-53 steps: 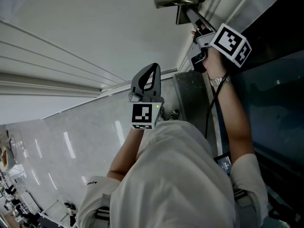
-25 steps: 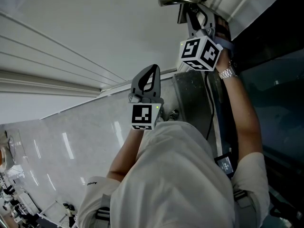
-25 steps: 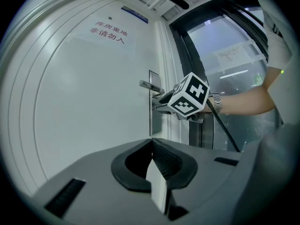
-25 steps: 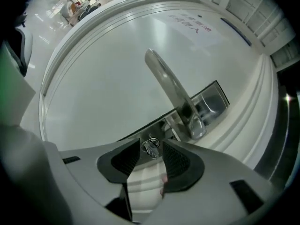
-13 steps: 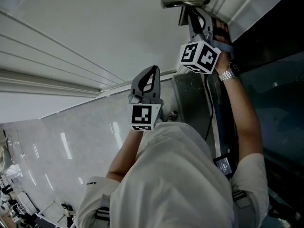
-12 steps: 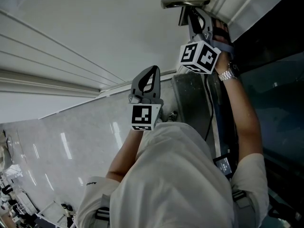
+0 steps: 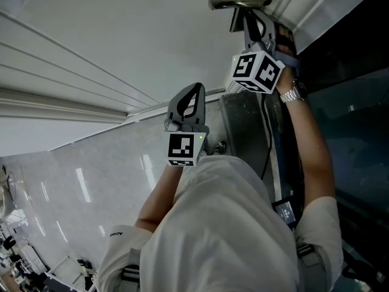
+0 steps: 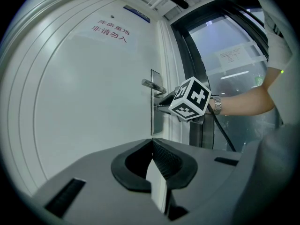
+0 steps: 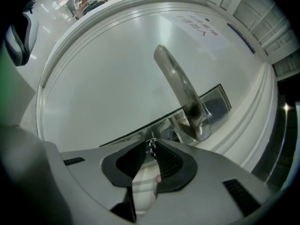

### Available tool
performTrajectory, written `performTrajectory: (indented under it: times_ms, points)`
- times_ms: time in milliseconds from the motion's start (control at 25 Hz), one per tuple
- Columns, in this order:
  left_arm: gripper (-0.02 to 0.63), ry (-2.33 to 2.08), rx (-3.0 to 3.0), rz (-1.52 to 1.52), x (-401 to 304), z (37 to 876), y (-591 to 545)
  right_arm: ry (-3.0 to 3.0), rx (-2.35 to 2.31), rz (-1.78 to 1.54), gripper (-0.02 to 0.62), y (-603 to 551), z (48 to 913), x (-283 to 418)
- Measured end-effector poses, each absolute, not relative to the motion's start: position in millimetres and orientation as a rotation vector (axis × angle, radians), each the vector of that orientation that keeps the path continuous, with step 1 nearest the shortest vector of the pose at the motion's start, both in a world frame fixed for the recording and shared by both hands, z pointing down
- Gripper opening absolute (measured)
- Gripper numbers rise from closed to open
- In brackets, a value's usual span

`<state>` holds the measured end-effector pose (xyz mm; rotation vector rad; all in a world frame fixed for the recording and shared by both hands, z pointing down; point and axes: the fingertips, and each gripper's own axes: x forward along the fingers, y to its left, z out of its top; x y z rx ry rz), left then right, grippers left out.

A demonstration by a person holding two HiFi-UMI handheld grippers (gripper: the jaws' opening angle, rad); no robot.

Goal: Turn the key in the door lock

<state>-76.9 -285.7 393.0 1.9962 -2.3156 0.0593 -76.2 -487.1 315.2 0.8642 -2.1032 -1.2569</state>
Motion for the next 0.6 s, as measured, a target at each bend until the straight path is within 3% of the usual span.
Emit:
performTrajectory:
  times_ms: [600]
  points:
    - [0.009, -2.309, 2.008, 0.06, -76.6, 391.1, -286.6, -2.174, 0.956, -1.192, 0.015, -490.6, 307.8, -73.3]
